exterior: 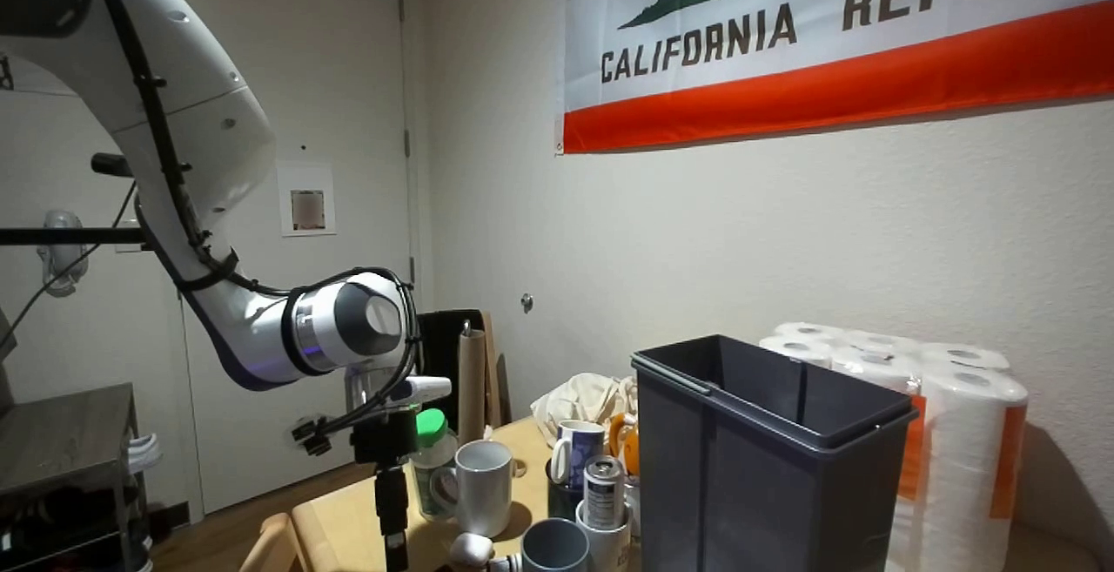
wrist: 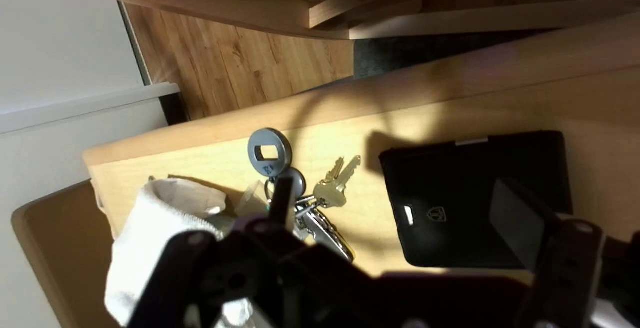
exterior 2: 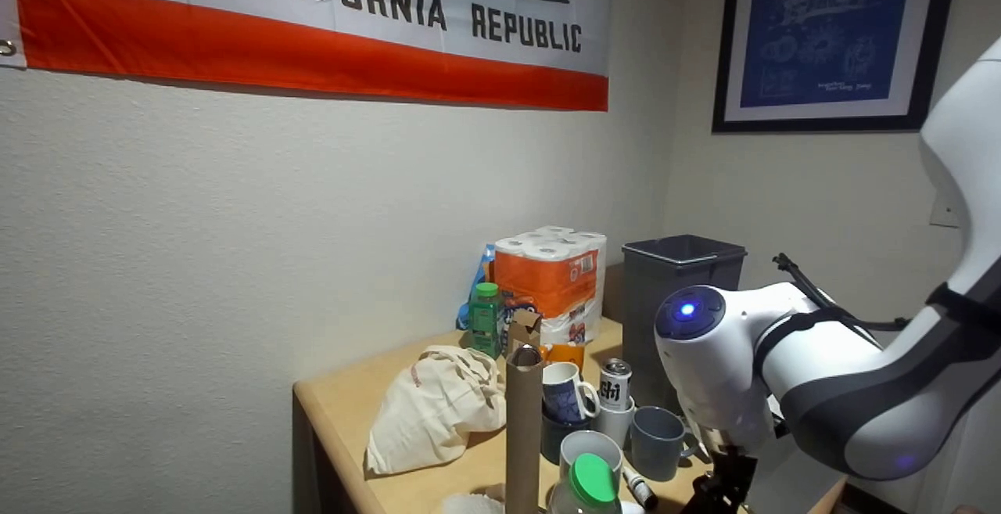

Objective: Close the black wallet

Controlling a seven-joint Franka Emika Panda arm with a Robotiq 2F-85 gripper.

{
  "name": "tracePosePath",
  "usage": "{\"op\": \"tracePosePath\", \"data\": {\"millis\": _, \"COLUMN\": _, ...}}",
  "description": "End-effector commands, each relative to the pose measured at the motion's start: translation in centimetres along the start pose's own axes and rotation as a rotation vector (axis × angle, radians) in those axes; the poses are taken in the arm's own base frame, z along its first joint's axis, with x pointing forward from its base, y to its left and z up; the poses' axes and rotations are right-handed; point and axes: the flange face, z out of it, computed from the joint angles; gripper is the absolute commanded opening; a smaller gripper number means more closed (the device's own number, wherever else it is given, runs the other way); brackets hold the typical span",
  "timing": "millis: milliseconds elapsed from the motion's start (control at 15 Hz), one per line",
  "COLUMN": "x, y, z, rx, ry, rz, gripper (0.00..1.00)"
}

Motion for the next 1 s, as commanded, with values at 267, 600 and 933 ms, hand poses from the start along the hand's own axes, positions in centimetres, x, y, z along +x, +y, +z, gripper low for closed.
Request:
{"op": "tracePosePath", "data": {"millis": 267, "x": -0.8, "y": 0.1, "z": -10.1, "rx": 0.301, "ry": -0.010, "rz": 0.081, "gripper": 1.00}}
{"op": "tracePosePath", "data": {"millis": 600, "x": -1.6, "y": 1.6, "z": -17.2, "rx": 0.486, "ry": -0.009, "rz": 0.084, "gripper": 1.00}}
{"op": "tracePosePath", "data": {"millis": 933, "x": -2.4, "y": 3.7, "z": -21.6, "rx": 0.570, "ry": 0.008, "rz": 0.078, "gripper": 1.00}}
